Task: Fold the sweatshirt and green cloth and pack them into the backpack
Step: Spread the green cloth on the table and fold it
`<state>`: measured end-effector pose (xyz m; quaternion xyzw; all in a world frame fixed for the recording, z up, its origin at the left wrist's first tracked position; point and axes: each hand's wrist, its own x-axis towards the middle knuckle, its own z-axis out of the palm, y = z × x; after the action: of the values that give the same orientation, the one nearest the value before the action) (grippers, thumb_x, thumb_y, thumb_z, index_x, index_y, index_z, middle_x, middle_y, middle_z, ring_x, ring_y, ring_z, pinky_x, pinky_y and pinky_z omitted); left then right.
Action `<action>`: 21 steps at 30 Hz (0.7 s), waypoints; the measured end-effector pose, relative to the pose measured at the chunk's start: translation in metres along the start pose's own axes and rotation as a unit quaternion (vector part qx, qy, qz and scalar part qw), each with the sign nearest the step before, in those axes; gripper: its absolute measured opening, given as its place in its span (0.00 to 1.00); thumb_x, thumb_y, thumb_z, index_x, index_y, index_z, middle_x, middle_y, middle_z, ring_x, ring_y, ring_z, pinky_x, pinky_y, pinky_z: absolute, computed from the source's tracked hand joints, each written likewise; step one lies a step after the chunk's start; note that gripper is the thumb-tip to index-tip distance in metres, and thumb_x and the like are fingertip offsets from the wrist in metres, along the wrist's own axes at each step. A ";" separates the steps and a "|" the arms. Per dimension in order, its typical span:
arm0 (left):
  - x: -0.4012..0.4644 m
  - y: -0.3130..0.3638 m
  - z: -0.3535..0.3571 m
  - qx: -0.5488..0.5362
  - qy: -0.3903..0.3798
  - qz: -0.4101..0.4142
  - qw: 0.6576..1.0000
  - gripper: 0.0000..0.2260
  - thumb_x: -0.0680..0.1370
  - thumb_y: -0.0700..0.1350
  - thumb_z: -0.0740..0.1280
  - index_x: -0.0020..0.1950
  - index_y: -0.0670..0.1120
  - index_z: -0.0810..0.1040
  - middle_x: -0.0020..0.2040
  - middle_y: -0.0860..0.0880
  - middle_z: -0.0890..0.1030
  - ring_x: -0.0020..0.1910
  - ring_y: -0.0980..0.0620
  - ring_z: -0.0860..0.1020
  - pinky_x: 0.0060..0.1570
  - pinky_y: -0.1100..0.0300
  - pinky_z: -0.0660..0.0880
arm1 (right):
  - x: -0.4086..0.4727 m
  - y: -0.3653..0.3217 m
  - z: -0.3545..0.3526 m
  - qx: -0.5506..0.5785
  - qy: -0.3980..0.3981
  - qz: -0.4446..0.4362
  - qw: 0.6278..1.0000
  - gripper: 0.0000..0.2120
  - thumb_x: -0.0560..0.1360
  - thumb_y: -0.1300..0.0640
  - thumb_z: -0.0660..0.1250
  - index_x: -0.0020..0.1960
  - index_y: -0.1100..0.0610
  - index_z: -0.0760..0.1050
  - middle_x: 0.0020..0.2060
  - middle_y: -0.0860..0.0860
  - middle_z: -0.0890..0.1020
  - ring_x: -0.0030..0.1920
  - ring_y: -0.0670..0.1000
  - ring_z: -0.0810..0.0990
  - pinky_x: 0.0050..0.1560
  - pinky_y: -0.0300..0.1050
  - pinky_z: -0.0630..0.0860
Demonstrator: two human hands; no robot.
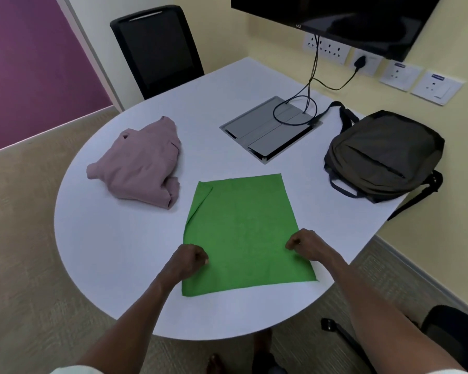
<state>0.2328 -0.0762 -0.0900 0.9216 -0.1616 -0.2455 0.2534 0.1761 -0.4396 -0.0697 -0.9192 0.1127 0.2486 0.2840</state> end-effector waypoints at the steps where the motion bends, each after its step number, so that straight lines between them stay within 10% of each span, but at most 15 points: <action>1: 0.007 0.005 0.001 -0.002 0.008 0.003 1.000 0.06 0.78 0.41 0.70 0.51 0.43 0.85 0.51 0.46 0.86 0.46 0.53 0.82 0.51 0.60 0.79 | 0.007 -0.003 -0.002 -0.004 -0.001 -0.008 1.000 0.11 0.79 0.66 0.64 0.57 0.61 0.83 0.58 0.57 0.84 0.57 0.53 0.82 0.65 0.48 0.75; 14: 0.113 0.043 -0.019 0.025 0.096 -0.001 0.995 0.13 0.79 0.36 0.66 0.63 0.39 0.79 0.65 0.39 0.78 0.65 0.41 0.75 0.67 0.54 0.69 | 0.125 -0.060 -0.029 -0.155 0.015 -0.091 0.984 0.29 0.75 0.59 0.69 0.75 0.57 0.66 0.76 0.57 0.65 0.75 0.58 0.64 0.71 0.54 0.66; 21: 0.175 0.036 -0.013 0.010 -0.010 -0.025 1.000 0.30 0.83 0.51 0.61 0.79 0.40 0.55 0.80 0.40 0.55 0.78 0.42 0.57 0.76 0.48 0.55 | 0.157 -0.060 -0.001 -0.332 -0.059 -0.070 0.939 0.47 0.71 0.54 0.76 0.80 0.58 0.52 0.79 0.61 0.50 0.77 0.64 0.56 0.72 0.63 0.64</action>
<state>0.3781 -0.1744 -0.1249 0.9255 -0.1433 -0.2590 0.2364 0.3314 -0.4021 -0.1228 -0.9504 -0.0582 0.3052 -0.0149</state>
